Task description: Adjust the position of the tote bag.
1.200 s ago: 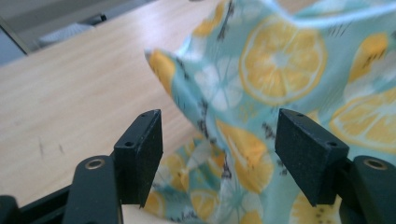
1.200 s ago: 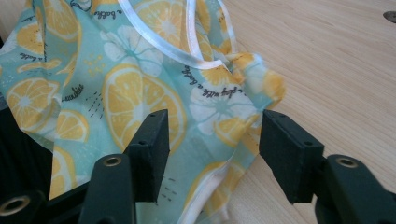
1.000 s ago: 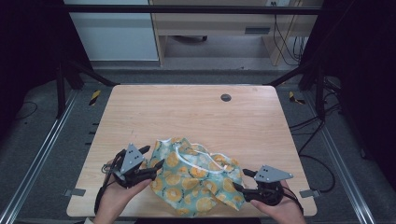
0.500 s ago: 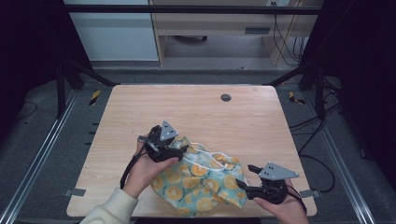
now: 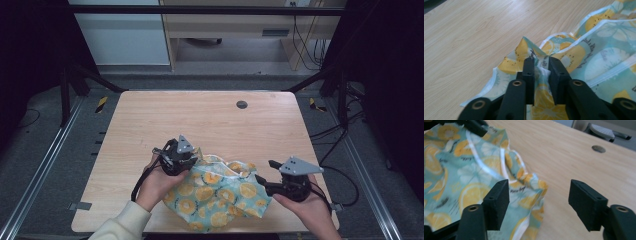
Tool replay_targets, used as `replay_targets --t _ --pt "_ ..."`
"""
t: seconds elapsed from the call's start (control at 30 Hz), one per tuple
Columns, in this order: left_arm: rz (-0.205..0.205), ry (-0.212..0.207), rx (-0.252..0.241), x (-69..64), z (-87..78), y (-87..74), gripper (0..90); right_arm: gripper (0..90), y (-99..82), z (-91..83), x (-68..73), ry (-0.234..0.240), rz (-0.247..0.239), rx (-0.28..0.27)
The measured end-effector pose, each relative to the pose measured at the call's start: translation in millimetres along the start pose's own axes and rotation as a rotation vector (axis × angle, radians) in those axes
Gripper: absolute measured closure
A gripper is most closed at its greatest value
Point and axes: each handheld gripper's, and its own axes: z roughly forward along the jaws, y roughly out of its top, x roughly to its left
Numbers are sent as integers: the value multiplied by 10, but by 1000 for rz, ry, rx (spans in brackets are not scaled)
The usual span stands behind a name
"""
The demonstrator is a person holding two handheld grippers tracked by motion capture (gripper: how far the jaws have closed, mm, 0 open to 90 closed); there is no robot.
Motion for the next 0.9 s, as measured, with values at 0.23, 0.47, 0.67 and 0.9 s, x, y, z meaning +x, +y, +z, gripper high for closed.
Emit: replay_targets --t 0.23,0.47,0.67,0.9 --pt "19 -2 -15 -13 -15 0 874 419 252 399 -100 24 1 90" --pt "21 -1 -20 0 -12 0 888 438 221 712 -153 53 29 161" --pt "23 5 -28 5 -6 -6 890 446 121 865 -196 108 71 236" --pt "26 2 -29 2 -4 -14 891 608 -3 889 -174 163 85 296"
